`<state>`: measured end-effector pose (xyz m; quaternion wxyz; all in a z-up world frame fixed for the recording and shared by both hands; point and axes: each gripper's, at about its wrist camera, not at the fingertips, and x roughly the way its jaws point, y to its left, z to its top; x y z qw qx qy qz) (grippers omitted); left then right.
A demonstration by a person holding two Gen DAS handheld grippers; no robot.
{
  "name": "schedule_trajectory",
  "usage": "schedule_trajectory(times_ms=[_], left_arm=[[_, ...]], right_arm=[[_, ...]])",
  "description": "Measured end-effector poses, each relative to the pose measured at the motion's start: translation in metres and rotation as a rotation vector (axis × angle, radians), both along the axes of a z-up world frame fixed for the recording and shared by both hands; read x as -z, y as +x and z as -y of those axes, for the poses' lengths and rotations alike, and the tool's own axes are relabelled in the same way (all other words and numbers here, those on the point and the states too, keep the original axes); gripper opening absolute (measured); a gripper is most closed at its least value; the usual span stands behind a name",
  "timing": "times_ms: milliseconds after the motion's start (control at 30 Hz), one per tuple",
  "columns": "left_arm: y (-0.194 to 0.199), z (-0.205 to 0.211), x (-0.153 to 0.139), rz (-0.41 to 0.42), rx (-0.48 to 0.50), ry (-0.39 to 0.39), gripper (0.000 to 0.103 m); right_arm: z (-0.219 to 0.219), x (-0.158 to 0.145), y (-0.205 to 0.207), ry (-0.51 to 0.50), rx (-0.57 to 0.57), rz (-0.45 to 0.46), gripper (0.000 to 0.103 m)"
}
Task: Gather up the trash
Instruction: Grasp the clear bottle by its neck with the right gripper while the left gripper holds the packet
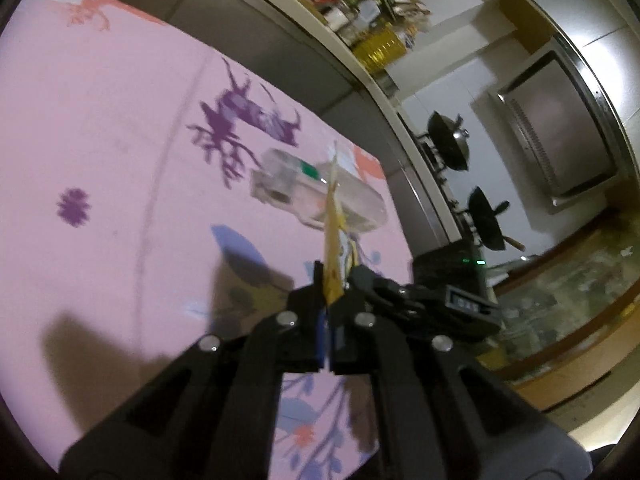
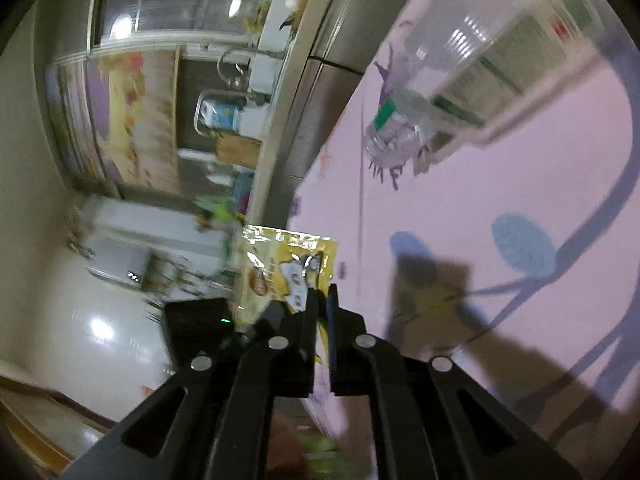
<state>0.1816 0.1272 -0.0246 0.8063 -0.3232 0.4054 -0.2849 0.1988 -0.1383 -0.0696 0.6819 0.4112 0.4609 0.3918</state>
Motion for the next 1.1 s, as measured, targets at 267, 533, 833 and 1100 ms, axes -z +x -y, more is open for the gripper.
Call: schedule_trajectory(times_ms=[267, 533, 833, 1100], left_arm=[[0.001, -0.01, 0.004, -0.002, 0.004, 0.021, 0.0], [-0.003, -0.009, -0.003, 0.02, -0.04, 0.159, 0.0], [-0.016, -0.021, -0.008, 0.029, -0.103, 0.298, 0.0], [-0.024, -0.024, -0.012, 0.039, -0.15, 0.409, 0.0]], right_arm=[[0.016, -0.006, -0.005, -0.068, 0.063, 0.039, 0.004], [-0.038, -0.08, 0.0, -0.841, 0.062, 0.561, 0.066], [-0.171, -0.027, 0.044, -1.623, -0.561, 0.912, 0.066], [-0.165, 0.008, 0.06, -1.676, -0.559, 0.913, 0.05]])
